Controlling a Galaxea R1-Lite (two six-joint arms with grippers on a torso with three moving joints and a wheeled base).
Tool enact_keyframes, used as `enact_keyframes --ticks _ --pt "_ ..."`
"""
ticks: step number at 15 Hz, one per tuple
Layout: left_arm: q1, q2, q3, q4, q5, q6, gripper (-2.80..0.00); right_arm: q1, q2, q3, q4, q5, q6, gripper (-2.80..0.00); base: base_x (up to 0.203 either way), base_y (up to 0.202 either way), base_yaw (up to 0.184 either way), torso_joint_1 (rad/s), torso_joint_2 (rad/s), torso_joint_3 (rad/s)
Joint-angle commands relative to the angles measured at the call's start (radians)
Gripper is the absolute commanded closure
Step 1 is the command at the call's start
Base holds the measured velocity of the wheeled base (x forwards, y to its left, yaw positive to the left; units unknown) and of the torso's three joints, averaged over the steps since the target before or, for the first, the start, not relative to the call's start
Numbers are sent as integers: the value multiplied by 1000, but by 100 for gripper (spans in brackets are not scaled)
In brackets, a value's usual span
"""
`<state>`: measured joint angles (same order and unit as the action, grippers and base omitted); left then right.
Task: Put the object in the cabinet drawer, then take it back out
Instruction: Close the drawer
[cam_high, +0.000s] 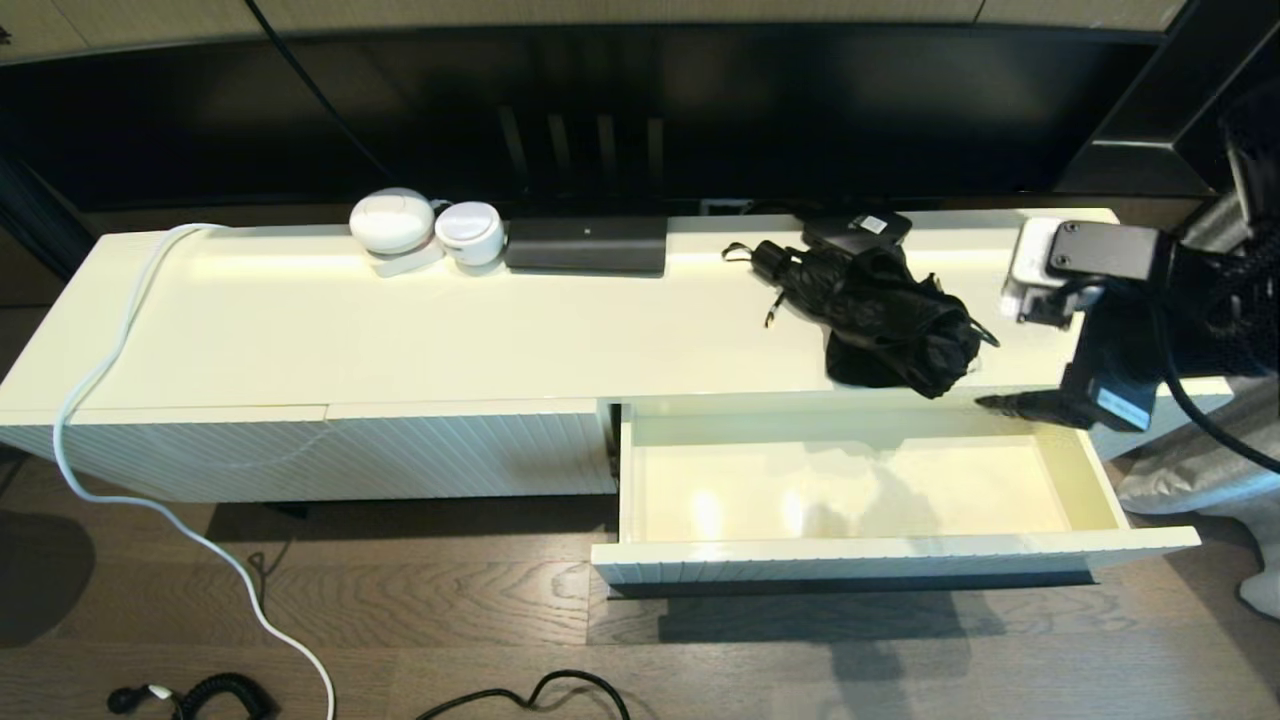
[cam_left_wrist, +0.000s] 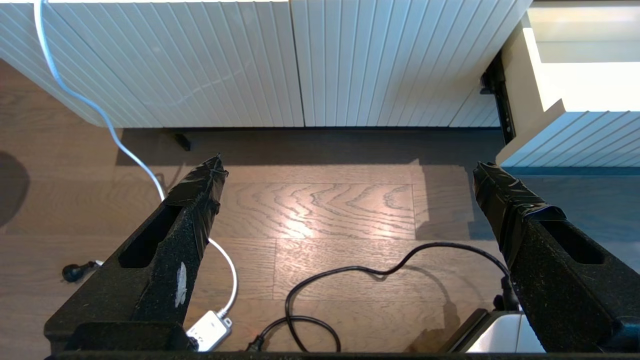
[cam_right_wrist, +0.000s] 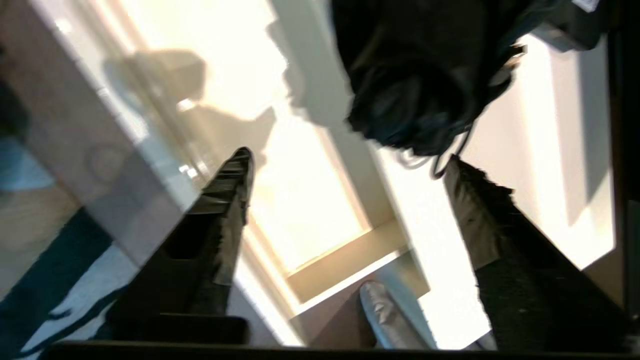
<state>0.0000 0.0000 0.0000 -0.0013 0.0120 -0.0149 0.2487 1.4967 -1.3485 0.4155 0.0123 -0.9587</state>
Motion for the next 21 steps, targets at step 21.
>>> enact_keyframes --ticks 21 --pt "0 0 0 0 0 0 -280 258 -4 848 -382 5 110 0 0 0 0 0 0 0"
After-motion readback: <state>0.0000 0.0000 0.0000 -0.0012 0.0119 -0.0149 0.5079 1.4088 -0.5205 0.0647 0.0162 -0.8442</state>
